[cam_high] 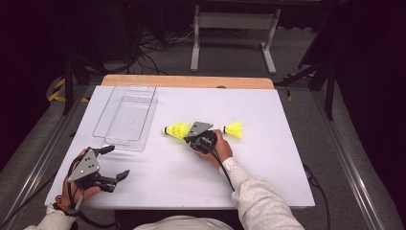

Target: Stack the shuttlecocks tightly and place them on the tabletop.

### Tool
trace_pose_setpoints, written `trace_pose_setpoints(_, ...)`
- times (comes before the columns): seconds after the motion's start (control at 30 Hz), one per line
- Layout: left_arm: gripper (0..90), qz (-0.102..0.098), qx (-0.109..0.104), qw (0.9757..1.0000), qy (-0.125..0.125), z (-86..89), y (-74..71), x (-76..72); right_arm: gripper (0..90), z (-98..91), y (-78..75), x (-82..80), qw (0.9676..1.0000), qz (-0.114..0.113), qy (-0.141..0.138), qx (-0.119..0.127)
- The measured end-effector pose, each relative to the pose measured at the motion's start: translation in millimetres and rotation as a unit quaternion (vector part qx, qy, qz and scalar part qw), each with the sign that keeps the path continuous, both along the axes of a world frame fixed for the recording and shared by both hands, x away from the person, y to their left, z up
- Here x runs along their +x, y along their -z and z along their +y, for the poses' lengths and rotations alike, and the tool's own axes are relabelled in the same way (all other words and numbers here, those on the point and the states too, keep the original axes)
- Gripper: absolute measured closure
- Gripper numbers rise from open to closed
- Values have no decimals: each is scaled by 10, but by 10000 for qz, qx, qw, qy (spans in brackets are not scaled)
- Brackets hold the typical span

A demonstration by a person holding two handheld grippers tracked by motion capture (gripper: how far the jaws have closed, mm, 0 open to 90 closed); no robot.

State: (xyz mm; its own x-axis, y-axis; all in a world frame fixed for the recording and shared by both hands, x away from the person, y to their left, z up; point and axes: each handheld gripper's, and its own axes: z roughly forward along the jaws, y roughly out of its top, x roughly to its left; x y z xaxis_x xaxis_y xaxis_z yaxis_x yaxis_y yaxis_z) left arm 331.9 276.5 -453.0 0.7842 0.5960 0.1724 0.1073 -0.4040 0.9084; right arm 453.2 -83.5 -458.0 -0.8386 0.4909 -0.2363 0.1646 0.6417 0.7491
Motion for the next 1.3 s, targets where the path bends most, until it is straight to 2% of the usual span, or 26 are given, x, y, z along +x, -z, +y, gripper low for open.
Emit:
trace_pose_setpoints(0.13,49,-5,7,10000,3,1,0,-2,784,-5,11,-2,10000,51,72,-4)
trace_pose_setpoints(0.47,49,-35,-4,10000,-17,15,-4,-18,727,-3,25,-18,9999,111,72,-28)
trace_pose_setpoints(0.57,48,-16,23,10000,-16,15,-3,-29,712,-21,-2,-36,9999,121,82,69)
trace_pose_setpoints(0.87,48,-37,53,10000,-12,15,-5,-32,595,-69,-93,-89,9998,68,49,199)
trace_pose_setpoints(1.0,49,-14,59,10000,-5,5,1,-29,572,-102,-148,-122,9995,44,37,324)
trace_pose_setpoints(1.3,49,-17,78,10000,32,-2,3,5,553,-158,-264,-184,9990,-115,38,429)
